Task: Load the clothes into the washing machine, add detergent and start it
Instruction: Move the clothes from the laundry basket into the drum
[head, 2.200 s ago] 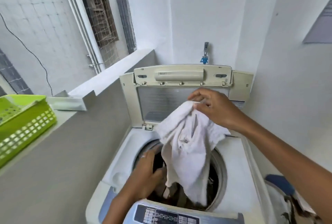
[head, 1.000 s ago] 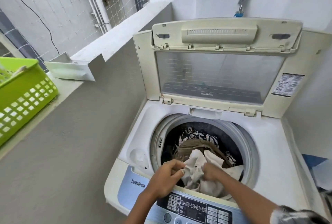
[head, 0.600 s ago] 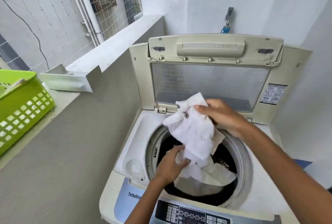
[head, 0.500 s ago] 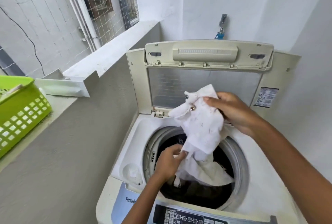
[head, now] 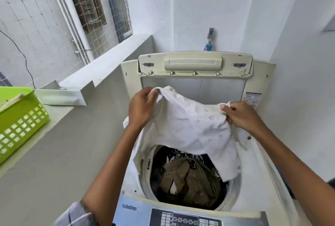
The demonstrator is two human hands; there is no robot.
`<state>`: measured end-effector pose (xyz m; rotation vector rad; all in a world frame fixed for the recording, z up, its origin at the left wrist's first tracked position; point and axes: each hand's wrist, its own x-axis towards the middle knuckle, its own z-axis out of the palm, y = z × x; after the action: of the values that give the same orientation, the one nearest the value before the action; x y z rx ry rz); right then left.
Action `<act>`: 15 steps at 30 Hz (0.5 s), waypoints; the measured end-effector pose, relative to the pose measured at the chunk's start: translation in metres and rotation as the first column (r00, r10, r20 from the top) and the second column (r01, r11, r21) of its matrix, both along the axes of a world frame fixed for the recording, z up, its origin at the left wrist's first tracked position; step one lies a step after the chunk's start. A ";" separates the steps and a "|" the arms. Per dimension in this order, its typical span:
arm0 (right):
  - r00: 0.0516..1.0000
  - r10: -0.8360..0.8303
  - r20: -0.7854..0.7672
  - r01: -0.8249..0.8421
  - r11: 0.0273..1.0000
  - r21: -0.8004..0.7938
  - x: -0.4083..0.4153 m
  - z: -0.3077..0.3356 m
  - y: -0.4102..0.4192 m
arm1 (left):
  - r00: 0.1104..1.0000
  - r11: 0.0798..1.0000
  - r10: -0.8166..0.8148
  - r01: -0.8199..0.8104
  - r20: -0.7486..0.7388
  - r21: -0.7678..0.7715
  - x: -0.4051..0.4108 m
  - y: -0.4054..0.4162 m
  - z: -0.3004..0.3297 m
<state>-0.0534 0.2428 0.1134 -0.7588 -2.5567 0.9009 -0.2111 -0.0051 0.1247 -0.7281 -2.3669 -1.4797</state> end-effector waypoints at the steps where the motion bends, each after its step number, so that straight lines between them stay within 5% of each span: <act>1: 1.000 -0.025 0.020 0.024 0.998 0.056 -0.001 0.001 0.000 | 1.000 0.997 0.029 -0.029 0.002 -0.074 -0.003 0.002 0.003; 4: 0.991 -0.081 -0.104 0.086 0.995 0.046 -0.004 0.001 0.000 | 0.988 0.949 0.125 -0.145 -0.087 -0.279 -0.011 0.005 0.005; 8: 0.930 -0.131 -0.345 0.075 0.983 -0.170 -0.010 -0.011 -0.007 | 0.965 0.918 0.227 -0.257 -0.131 -0.301 -0.014 0.011 -0.003; 12: 0.953 -0.091 -0.290 0.005 0.959 -0.284 -0.011 -0.037 -0.016 | 0.975 0.941 0.206 -0.220 -0.080 -0.259 -0.004 0.018 -0.035; 15: 0.998 -0.025 -0.050 0.010 0.960 -0.280 -0.007 -0.064 -0.016 | 0.989 0.925 0.146 -0.137 0.000 -0.354 0.005 0.018 -0.078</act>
<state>-0.0608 0.2271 0.0494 -0.8211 -2.3999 1.2777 -0.2056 0.0130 0.0471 -0.5984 -2.6772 -1.0225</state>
